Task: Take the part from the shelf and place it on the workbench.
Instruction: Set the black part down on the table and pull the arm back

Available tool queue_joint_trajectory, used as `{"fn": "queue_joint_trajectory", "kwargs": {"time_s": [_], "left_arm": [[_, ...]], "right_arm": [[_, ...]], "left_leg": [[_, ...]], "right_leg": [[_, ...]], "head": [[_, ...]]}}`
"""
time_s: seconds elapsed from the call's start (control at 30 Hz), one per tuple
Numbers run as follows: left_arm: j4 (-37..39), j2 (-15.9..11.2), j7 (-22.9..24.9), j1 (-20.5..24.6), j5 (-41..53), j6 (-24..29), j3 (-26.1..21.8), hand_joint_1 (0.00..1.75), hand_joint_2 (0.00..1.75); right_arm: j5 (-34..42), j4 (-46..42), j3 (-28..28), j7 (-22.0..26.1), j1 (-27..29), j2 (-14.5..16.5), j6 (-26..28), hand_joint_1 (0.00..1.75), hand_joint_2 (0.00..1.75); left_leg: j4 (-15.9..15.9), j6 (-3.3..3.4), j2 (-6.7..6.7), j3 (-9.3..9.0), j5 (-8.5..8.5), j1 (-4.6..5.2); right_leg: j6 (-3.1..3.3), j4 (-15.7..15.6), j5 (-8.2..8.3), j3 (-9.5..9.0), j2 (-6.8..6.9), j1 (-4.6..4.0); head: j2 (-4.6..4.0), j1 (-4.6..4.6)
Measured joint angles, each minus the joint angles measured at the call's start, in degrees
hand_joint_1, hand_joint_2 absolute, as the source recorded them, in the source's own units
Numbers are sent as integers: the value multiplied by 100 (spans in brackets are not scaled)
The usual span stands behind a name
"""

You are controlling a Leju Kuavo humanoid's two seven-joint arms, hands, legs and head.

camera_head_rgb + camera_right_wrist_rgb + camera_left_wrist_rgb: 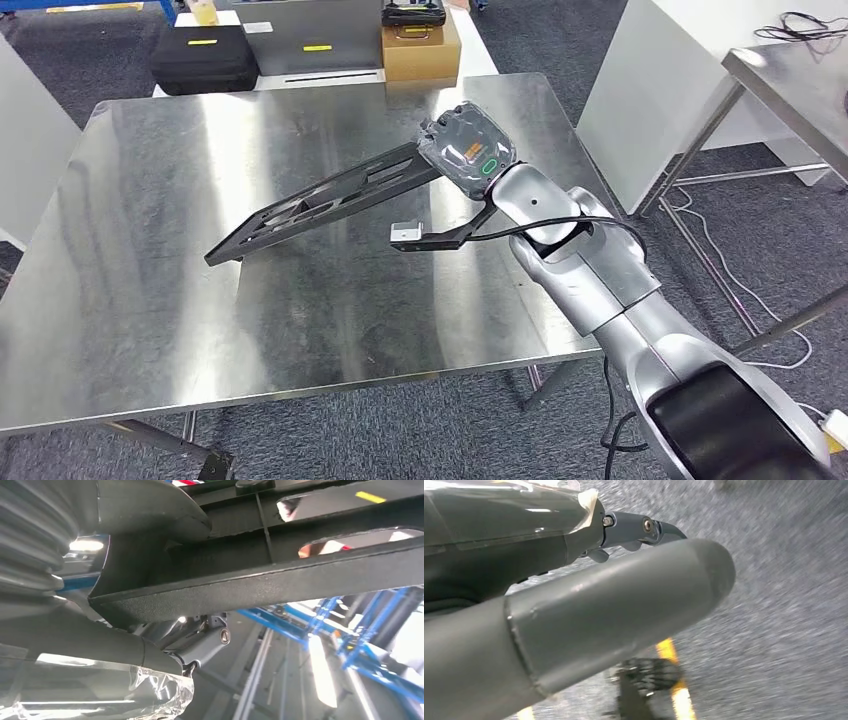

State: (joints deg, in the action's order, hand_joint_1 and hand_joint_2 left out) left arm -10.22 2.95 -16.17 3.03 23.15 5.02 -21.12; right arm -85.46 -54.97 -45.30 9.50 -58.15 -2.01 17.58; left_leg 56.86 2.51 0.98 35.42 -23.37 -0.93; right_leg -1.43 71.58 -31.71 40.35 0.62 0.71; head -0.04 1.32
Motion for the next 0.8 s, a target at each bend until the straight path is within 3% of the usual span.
{"fn": "queue_joint_trajectory", "kwargs": {"time_s": [0.03,0.07,0.1,0.17,0.23,0.33,0.4,0.47,0.5,0.57,0.6,0.7,0.77,0.8], "left_arm": [[-4,9,-225,-4,2,90,-31,0,0],[-5,18,-440,-7,-4,149,-62,0,0],[-5,28,-590,-9,-15,154,-96,0,0],[-5,41,-710,-8,-39,102,-160,0,0],[-5,55,-703,-8,-19,125,-192,0,0],[-5,62,-659,-34,5,109,-240,0,0],[-5,67,-635,-40,22,98,-267,0,0],[-4,75,-625,-27,33,102,-279,0,0],[-4,76,-622,-23,33,103,-284,0,0],[-4,78,-624,-30,35,104,-293,0,0],[-4,77,-629,-32,40,107,-299,0,0],[-5,72,-640,-22,71,119,-313,0,0],[-5,74,-646,-13,90,135,-316,0,0],[-5,75,-650,-15,98,143,-316,0,0]], "right_arm": [[2,5,-1,16,33,-25,5,173,175],[7,13,-2,36,57,-50,15,173,175],[11,20,-3,60,68,-67,31,173,175],[17,39,-4,103,55,-79,69,173,175],[14,63,-11,122,34,-65,88,173,175],[1,110,-24,126,11,4,86,173,175],[-3,132,-26,125,-20,75,82,173,175],[-2,153,-30,125,-36,110,81,173,175],[-2,167,-36,125,-31,114,83,173,175],[-2,195,-49,126,-14,115,90,173,175],[-3,205,-55,126,-9,116,95,173,175],[-4,222,-60,122,-21,115,109,173,175],[-4,230,-57,119,-37,111,122,173,175],[-3,234,-56,118,-43,108,128,173,175]], "left_leg": [[2,4,66,0,-1,4],[4,5,133,-3,-1,9],[8,5,197,-8,-2,13],[31,-12,319,-5,-11,26],[60,-53,407,23,-23,41],[67,-155,495,64,-27,20],[300,-224,317,179,-189,20],[943,-281,56,494,-532,12],[1306,-307,-5,682,-678,-2],[1605,-335,-56,855,-706,-25],[1436,-337,-83,774,-571,-32],[346,-282,-362,181,-116,-1],[80,-215,-431,41,-79,39],[76,-181,-369,45,-69,46]], "right_leg": [[-15,245,-55,136,-18,-3],[-47,243,-9,154,-33,-6],[-84,2,119,53,-55,-7],[-128,-851,457,-356,-200,1],[-96,-1374,643,-611,-316,3],[23,-1438,681,-645,-213,12],[123,-1477,701,-673,-114,47],[192,-1488,693,-691,-13,37],[207,-1487,686,-694,43,24],[218,-1484,674,-695,156,6],[216,-1483,668,-700,208,3],[167,-1481,630,-736,330,-36],[119,-1483,603,-755,401,-82],[93,-1489,596,-765,437,-93]], "head": [[0,-2],[0,-3],[0,-5],[0,-11],[0,-8],[0,-12],[0,29],[0,76],[0,82],[0,84],[0,85],[0,82],[0,62],[0,50]]}}
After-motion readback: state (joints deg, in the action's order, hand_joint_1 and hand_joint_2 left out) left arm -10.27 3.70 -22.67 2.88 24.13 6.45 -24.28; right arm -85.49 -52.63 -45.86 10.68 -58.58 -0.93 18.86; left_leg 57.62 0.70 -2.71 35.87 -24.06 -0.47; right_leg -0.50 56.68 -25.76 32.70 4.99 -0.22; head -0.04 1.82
